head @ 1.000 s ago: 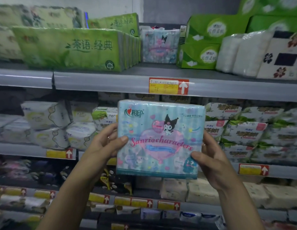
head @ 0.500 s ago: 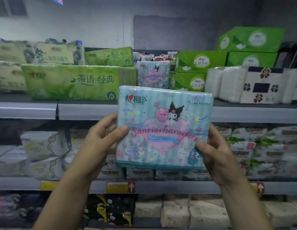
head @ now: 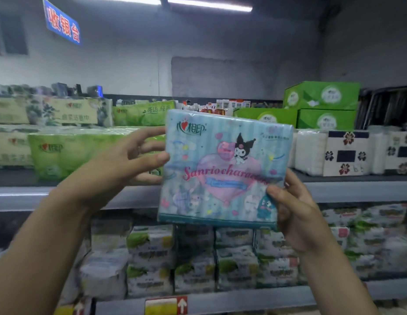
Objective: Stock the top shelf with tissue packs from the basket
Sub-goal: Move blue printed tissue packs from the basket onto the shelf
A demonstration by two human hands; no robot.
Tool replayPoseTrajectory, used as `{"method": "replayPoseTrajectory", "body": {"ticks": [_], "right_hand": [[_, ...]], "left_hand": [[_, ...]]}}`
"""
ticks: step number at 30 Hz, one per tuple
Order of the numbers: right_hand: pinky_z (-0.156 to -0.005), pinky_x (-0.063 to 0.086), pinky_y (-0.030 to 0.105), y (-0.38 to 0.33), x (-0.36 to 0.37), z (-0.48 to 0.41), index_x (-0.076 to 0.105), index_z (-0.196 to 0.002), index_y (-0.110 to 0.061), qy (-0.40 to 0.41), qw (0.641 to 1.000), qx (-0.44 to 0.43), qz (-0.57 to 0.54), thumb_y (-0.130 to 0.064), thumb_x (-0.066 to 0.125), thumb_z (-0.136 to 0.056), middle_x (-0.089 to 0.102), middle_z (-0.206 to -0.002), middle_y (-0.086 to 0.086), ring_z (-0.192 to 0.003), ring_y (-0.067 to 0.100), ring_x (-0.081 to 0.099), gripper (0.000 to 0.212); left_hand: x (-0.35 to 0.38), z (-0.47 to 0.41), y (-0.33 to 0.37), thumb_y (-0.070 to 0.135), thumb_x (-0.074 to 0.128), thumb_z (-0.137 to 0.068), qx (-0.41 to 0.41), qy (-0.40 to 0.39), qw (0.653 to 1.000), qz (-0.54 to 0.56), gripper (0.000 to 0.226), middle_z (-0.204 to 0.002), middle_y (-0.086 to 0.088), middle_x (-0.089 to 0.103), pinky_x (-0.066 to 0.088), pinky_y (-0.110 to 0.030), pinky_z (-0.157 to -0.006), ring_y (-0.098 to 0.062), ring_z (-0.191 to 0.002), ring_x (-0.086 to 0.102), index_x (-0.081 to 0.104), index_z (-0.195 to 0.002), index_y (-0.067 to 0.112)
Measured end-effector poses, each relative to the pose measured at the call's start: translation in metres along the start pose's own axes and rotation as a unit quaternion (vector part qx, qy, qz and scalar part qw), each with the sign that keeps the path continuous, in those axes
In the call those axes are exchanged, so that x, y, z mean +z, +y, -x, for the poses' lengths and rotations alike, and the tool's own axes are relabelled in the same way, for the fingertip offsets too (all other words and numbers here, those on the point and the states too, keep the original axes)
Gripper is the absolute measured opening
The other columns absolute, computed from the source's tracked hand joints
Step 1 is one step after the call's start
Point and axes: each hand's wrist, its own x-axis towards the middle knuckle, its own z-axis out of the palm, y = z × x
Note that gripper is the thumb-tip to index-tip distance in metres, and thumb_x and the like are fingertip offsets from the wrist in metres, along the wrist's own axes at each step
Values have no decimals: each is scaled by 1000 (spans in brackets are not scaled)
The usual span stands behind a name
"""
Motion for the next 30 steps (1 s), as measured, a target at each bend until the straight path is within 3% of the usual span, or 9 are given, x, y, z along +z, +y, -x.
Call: {"method": "replayPoseTrajectory", "body": {"ticks": [3,8,14,19,22,24,26,28,30], "right_hand": [[-69,59,34,-3,7,-16,59,-122,-19,2,1000,-10,11,-38,94,-39,70,-108,9,-94,25,69,92],[-74,58,37,-8,4,-48,46,-136,-15,27,999,-5,26,-37,96,-34,64,-121,15,-100,28,67,115],[-67,59,35,-28,-7,-94,53,-129,-17,-10,998,-20,56,-35,96,-33,69,-110,13,-93,28,69,106],[-69,59,37,-41,-18,-139,54,-127,-19,-48,994,-9,95,-29,94,-40,72,-102,6,-94,22,69,96],[-69,59,33,-48,-22,-164,55,-123,-20,-55,988,-4,143,-15,75,-61,72,-86,-5,-85,12,70,65],[-80,58,35,-51,-27,-179,57,-116,-25,-56,977,-6,206,-11,69,-68,72,-94,-4,-92,13,69,51],[-77,57,31,-51,-30,-193,58,-115,-27,-52,965,-1,258,-6,68,-77,70,-105,0,-96,14,68,45],[-71,54,25,-50,-32,-206,57,-121,-24,-41,951,2,306,-3,64,-84,68,-109,0,-96,11,67,43],[-82,54,32,-48,-31,-217,56,-125,-21,-24,932,-14,362,-4,65,-84,66,-114,-2,-104,14,63,45]], "left_hand": [[-7,-18,9,71,83,-39,13,13,999,-27,91,-115,6,71,57,-25,-70,-13,-105,68,60,-117,30],[-20,-50,16,77,79,-35,22,2,998,-67,96,-111,9,72,56,-20,-66,-9,-100,69,62,-117,30],[-33,-99,28,69,84,-38,6,-55,995,-83,81,-114,3,72,60,-32,-75,-19,-103,69,71,-108,31],[-45,-144,31,53,94,-30,-11,-61,997,-54,66,-104,-3,74,60,-33,-67,-25,-94,72,78,-88,25],[-50,-168,22,52,94,-31,-28,-49,997,-49,72,-106,-4,74,60,-33,-68,-25,-95,72,75,-93,21],[-55,-183,14,50,95,-29,-39,-39,998,-38,72,-103,-4,74,59,-32,-66,-24,-93,72,75,-91,19],[-57,-197,6,41,96,-31,-54,-27,998,-21,70,-98,-2,75,59,-32,-65,-23,-90,72,74,-92,18],[-57,-212,-1,27,93,-45,-69,-10,997,-21,63,-95,-2,74,60,-34,-65,-23,-88,72,68,-101,13],[-57,-224,-5,24,80,-62,-83,10,996,-22,46,-92,-3,73,61,-35,-67,-20,-81,73,64,-103,11]]}}
